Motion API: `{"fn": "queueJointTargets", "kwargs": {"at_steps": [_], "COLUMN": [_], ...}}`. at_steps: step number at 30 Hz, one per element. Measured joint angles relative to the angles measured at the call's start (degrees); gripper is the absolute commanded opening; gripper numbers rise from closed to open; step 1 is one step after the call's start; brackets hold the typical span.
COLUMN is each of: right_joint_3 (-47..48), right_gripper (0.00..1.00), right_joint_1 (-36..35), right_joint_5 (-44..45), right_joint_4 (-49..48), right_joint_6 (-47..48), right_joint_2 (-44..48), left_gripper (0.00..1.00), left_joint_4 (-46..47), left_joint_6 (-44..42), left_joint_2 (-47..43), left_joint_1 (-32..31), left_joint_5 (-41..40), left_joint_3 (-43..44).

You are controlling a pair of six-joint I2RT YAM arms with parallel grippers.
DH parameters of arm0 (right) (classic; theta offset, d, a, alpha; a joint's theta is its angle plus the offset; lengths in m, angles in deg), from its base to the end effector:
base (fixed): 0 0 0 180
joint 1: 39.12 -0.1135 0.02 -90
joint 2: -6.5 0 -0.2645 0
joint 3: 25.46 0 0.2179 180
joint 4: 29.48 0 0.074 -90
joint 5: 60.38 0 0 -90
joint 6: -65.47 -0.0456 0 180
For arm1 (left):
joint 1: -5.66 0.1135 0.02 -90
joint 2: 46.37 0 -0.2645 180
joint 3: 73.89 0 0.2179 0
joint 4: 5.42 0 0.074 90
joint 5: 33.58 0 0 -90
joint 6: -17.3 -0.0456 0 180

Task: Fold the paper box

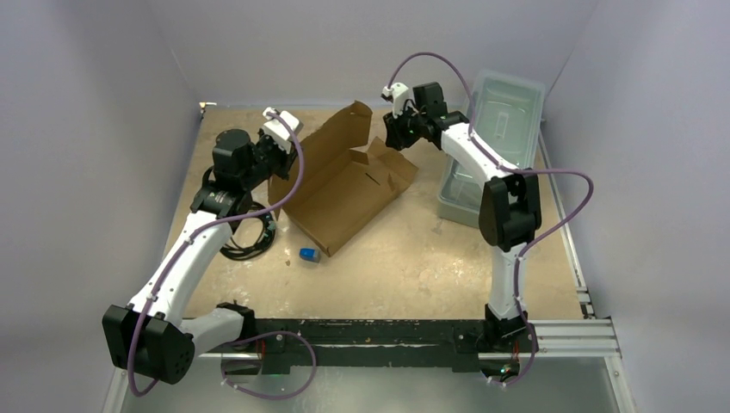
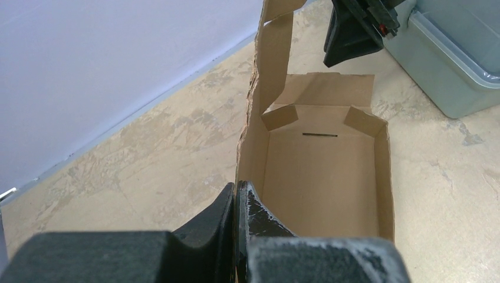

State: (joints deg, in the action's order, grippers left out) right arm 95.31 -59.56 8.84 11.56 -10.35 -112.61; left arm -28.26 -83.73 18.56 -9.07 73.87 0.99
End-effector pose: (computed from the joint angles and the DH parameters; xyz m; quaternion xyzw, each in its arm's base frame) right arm 0.4222 0.1746 0.2769 -0.3382 0.8260 0.1858 0.4110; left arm 0.2258 -0.0735 0.3645 0.2645 0.7324 -0.1385 0.6119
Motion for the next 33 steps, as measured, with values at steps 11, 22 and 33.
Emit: {"fn": "queueJointTargets", "kwargs": {"at_steps": [11,22,33], "right_joint_3": [2.43,3.13,-7.74], "right_gripper": [0.54,0.29,0.00], "right_joint_1": [1.99,2.95,2.93], "right_joint_5": [3.85,1.95,-4.46], "right_joint_4": [1.84,3.58,-1.86], "right_joint_6": [0.42,0.96,2.19], "right_joint_2": [-8.44,-11.69,-2.54], "left_gripper": [0.00,0.00,0.00], "left_joint_4": [0.07,0.44,1.25], "left_joint_6": [0.07,0.57,2.73], "left_joint_2": [-0.02,-0.02,-0.02], "left_joint_1": [0.02,0.04,0.15], "left_joint_5": [0.07,0.07,0.35], "left_joint_3": [-0.02,-0.20,-0.31]}}
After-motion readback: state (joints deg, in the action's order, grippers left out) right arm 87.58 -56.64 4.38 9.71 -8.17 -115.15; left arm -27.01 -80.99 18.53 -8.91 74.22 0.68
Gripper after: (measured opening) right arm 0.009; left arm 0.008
